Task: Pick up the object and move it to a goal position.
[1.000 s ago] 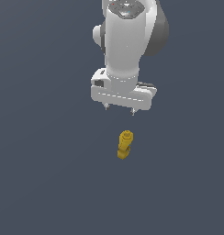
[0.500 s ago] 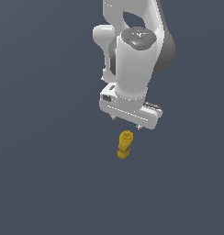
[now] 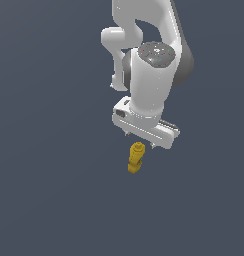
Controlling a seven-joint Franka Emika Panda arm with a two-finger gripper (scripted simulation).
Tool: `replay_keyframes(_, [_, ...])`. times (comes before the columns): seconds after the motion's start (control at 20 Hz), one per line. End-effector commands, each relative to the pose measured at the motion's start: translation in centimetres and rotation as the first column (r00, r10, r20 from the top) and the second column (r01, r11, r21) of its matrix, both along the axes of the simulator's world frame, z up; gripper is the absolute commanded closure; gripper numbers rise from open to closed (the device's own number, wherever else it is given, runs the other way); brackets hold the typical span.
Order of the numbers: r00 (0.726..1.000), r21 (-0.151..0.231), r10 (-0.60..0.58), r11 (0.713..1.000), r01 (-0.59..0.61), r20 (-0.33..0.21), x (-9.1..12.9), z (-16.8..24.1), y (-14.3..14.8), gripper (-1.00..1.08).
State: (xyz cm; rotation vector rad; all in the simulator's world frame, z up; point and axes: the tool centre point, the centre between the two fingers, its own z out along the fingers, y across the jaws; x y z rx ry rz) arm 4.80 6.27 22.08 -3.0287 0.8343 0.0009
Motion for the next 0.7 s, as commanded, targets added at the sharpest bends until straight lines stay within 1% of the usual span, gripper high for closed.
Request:
replay_keyframes(0.0, [1.000,0.000,0.000,1.000,0.000,0.000,0.0,0.0,0.0,-0.92])
replay_keyframes(0.25, [1.000,0.000,-0.001,1.000,0.001,0.000,0.0,-0.9,0.0,-0.92])
replay_keyframes(0.65, [1.000,0.000,-0.004,1.000,0.004,0.000,-0.1,-4.5,0.0,-0.92])
